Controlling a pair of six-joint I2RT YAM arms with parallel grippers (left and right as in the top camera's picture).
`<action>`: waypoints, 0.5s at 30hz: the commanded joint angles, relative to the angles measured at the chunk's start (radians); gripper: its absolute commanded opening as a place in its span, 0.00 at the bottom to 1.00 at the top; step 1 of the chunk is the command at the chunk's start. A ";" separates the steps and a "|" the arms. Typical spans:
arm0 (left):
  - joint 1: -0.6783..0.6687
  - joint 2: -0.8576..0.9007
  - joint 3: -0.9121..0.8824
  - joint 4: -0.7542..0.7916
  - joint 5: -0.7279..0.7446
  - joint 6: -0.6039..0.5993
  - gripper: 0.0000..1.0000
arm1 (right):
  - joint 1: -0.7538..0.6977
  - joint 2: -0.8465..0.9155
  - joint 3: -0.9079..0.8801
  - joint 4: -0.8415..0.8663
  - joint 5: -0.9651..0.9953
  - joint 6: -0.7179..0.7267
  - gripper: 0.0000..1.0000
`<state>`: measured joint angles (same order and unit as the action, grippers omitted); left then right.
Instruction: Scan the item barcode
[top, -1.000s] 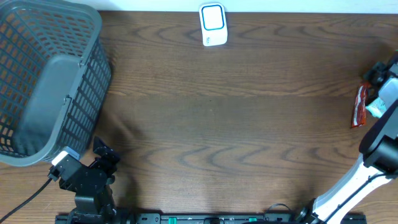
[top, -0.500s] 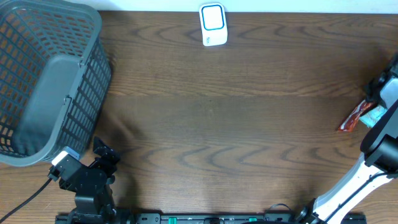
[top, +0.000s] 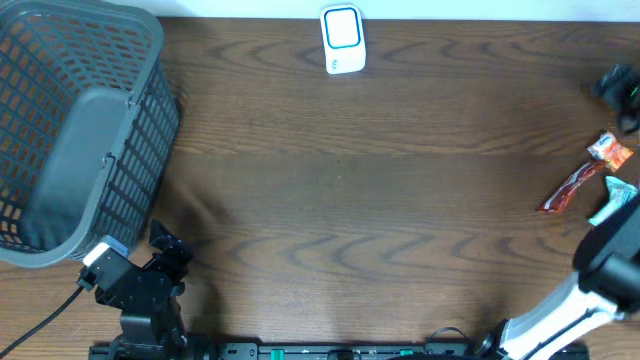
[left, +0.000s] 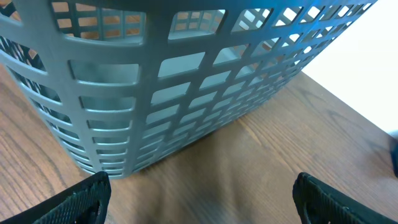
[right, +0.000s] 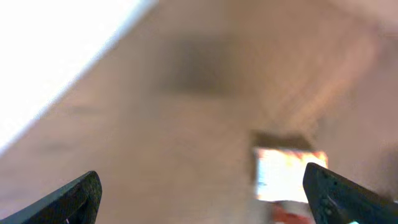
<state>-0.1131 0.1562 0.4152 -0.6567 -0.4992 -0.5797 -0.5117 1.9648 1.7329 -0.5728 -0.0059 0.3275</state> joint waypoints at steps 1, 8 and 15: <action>-0.002 -0.003 0.003 -0.001 -0.006 -0.002 0.93 | 0.065 -0.193 0.048 -0.026 -0.154 0.039 0.99; -0.002 -0.003 0.003 -0.001 -0.005 -0.002 0.93 | 0.284 -0.418 0.048 -0.115 -0.156 0.019 0.99; -0.002 -0.003 0.003 -0.001 -0.006 -0.002 0.93 | 0.510 -0.562 0.048 -0.187 -0.150 0.020 0.99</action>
<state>-0.1131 0.1562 0.4152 -0.6571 -0.4995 -0.5797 -0.0566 1.4544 1.7840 -0.7486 -0.1555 0.3485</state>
